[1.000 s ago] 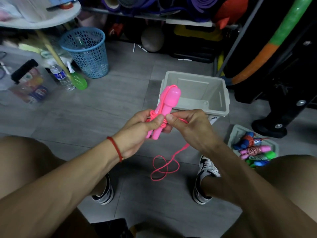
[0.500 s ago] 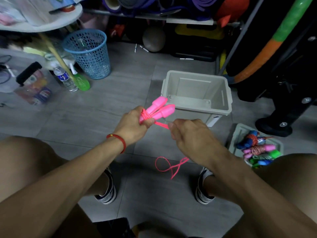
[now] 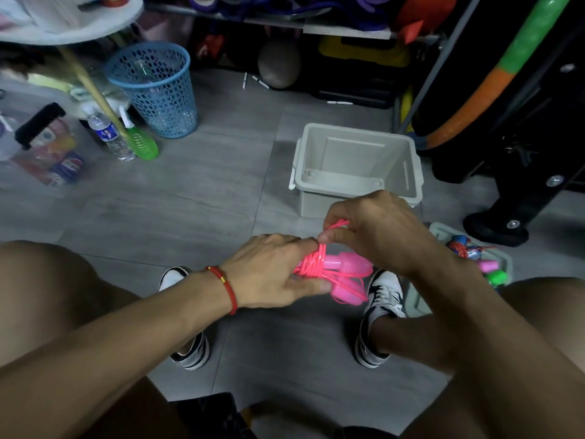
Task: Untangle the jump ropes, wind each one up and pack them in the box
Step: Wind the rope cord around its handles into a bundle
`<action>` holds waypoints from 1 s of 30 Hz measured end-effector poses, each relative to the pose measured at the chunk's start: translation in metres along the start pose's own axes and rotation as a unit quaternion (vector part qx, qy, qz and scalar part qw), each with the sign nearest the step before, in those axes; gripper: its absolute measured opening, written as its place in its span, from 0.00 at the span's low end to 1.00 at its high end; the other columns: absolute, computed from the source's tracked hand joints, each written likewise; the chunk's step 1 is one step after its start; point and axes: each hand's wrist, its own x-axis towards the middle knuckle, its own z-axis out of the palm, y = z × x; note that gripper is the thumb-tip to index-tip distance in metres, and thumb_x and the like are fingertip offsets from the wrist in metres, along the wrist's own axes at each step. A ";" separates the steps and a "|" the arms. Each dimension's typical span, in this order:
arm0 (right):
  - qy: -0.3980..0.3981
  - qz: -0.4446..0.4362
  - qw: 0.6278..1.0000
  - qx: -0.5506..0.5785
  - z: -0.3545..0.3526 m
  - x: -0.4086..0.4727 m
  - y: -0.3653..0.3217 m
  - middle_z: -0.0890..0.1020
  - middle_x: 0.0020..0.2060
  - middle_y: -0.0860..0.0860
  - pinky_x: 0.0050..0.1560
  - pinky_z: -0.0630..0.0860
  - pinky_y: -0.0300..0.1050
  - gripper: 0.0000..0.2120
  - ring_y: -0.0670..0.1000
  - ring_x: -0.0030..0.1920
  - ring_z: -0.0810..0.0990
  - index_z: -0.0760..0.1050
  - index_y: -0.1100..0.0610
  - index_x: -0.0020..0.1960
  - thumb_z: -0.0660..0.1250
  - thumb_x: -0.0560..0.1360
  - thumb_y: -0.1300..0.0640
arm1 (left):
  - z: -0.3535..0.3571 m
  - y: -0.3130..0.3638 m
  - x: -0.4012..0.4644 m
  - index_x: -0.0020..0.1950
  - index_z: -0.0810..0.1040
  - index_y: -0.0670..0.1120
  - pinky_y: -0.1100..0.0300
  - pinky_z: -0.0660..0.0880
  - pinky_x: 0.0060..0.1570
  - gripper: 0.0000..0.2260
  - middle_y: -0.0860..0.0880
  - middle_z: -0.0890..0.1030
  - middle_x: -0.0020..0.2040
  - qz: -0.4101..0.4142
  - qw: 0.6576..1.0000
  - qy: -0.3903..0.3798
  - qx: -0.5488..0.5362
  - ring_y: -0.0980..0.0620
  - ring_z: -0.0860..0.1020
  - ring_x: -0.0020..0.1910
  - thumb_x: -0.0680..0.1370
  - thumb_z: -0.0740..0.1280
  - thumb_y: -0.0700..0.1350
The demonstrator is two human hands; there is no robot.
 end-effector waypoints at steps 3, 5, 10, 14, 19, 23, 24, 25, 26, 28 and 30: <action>-0.049 0.015 0.996 0.077 -0.002 0.003 0.010 0.84 0.40 0.42 0.47 0.79 0.50 0.21 0.44 0.44 0.82 0.83 0.43 0.45 0.65 0.66 0.28 | -0.001 -0.001 -0.003 0.48 0.70 0.52 0.56 0.63 0.36 0.20 0.56 0.70 0.38 0.036 0.998 0.035 -0.029 0.50 0.74 0.39 0.76 0.61 0.68; -0.113 0.026 0.974 0.192 -0.006 0.006 0.020 0.84 0.42 0.44 0.51 0.79 0.52 0.16 0.45 0.45 0.82 0.85 0.45 0.42 0.72 0.66 0.34 | -0.002 0.001 -0.005 0.51 0.74 0.50 0.57 0.63 0.37 0.21 0.58 0.71 0.39 0.063 0.995 0.053 -0.061 0.54 0.72 0.39 0.76 0.61 0.68; -0.181 0.058 0.918 0.348 -0.007 0.009 0.038 0.86 0.41 0.54 0.53 0.80 0.54 0.09 0.56 0.44 0.83 0.86 0.55 0.46 0.75 0.69 0.50 | -0.010 0.005 -0.007 0.53 0.76 0.49 0.56 0.70 0.41 0.19 0.56 0.74 0.41 0.089 0.987 0.069 -0.117 0.55 0.73 0.41 0.72 0.73 0.61; -0.169 0.066 0.875 0.450 0.004 0.006 0.042 0.85 0.38 0.54 0.42 0.78 0.37 0.08 0.47 0.39 0.82 0.83 0.61 0.48 0.76 0.72 0.57 | -0.017 0.002 -0.008 0.55 0.72 0.50 0.55 0.74 0.37 0.21 0.51 0.79 0.40 0.017 0.957 0.061 -0.282 0.52 0.76 0.37 0.70 0.77 0.56; -0.110 0.088 0.855 0.500 0.027 0.000 0.035 0.77 0.31 0.51 0.38 0.70 0.43 0.07 0.53 0.34 0.72 0.83 0.54 0.41 0.75 0.65 0.52 | -0.015 -0.008 0.001 0.60 0.77 0.42 0.64 0.76 0.41 0.16 0.48 0.84 0.45 -0.068 0.819 0.121 -0.557 0.55 0.79 0.41 0.74 0.74 0.41; -0.127 0.081 0.860 0.487 0.040 -0.002 0.018 0.67 0.26 0.42 0.33 0.59 0.32 0.12 0.41 0.28 0.62 0.83 0.62 0.55 0.64 0.82 0.57 | -0.012 -0.033 0.007 0.54 0.81 0.43 0.61 0.65 0.31 0.11 0.44 0.82 0.42 -0.186 0.790 0.141 -0.567 0.53 0.70 0.32 0.76 0.71 0.47; -0.124 0.083 0.875 0.460 0.041 -0.001 0.013 0.68 0.24 0.40 0.32 0.62 0.30 0.11 0.40 0.26 0.65 0.82 0.64 0.53 0.63 0.83 0.59 | -0.010 -0.039 0.008 0.54 0.81 0.43 0.61 0.65 0.30 0.09 0.44 0.82 0.41 -0.204 0.793 0.145 -0.556 0.53 0.70 0.32 0.76 0.71 0.46; -0.121 0.082 0.886 0.440 0.043 0.000 0.006 0.69 0.24 0.40 0.32 0.63 0.29 0.11 0.40 0.26 0.67 0.81 0.65 0.51 0.61 0.83 0.60 | -0.008 -0.041 0.009 0.53 0.81 0.44 0.62 0.64 0.29 0.07 0.44 0.82 0.41 -0.219 0.795 0.150 -0.546 0.53 0.70 0.31 0.78 0.71 0.44; -0.116 0.088 0.889 0.433 0.045 0.000 0.000 0.71 0.25 0.41 0.33 0.64 0.29 0.12 0.40 0.27 0.67 0.80 0.64 0.48 0.60 0.84 0.60 | -0.006 -0.041 0.010 0.52 0.81 0.44 0.63 0.64 0.29 0.05 0.44 0.82 0.41 -0.230 0.797 0.156 -0.536 0.54 0.70 0.30 0.79 0.70 0.43; -0.117 0.124 0.874 0.456 0.048 -0.001 -0.009 0.74 0.30 0.50 0.34 0.70 0.36 0.15 0.44 0.30 0.71 0.77 0.62 0.43 0.58 0.85 0.60 | -0.002 -0.038 0.013 0.52 0.81 0.43 0.64 0.66 0.28 0.04 0.45 0.81 0.39 -0.241 0.803 0.173 -0.516 0.57 0.71 0.29 0.79 0.70 0.42; -0.113 0.151 0.876 0.445 0.054 -0.002 -0.010 0.76 0.32 0.51 0.39 0.77 0.45 0.17 0.47 0.34 0.74 0.76 0.56 0.39 0.58 0.85 0.57 | 0.003 -0.039 0.015 0.51 0.81 0.43 0.65 0.69 0.32 0.07 0.48 0.81 0.38 -0.239 0.833 0.187 -0.462 0.60 0.72 0.29 0.76 0.73 0.45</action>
